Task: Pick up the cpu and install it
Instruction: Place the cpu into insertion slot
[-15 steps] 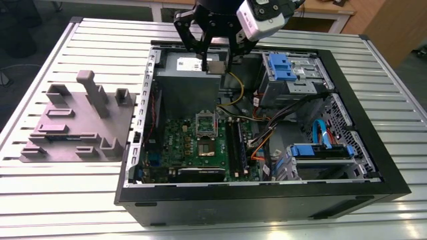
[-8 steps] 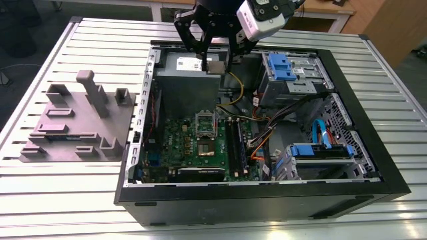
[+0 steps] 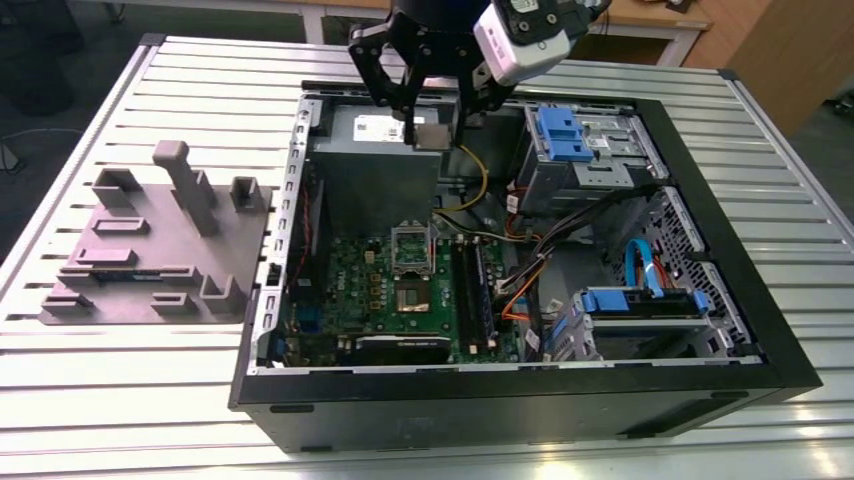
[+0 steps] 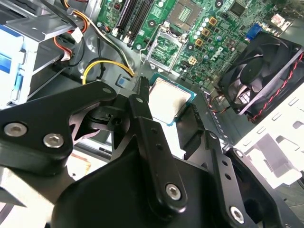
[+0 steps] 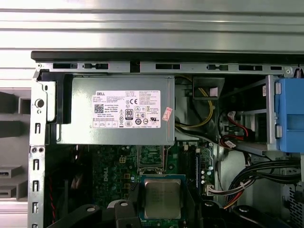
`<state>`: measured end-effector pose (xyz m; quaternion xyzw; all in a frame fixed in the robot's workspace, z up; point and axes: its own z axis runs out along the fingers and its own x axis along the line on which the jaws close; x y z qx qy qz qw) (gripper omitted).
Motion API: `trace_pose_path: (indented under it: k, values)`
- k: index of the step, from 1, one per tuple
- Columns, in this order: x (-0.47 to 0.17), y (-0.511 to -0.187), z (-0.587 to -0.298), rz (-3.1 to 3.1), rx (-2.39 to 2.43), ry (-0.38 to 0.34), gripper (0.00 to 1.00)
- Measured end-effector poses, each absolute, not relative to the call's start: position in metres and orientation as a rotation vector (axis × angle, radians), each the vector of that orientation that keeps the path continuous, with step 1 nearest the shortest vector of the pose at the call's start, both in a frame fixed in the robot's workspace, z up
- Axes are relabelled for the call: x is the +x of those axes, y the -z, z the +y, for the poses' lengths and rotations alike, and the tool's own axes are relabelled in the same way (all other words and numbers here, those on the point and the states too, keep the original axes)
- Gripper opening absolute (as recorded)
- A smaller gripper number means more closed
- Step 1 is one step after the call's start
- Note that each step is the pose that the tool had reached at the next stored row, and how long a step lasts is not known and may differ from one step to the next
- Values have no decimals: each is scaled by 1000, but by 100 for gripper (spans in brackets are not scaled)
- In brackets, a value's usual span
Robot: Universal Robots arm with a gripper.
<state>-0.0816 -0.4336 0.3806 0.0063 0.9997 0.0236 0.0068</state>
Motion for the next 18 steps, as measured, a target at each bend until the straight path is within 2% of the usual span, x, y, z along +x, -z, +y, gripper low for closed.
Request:
trace_pose_path:
  k: [18]
  values:
    - [-82,-375,-435,3131,20,-74,47]
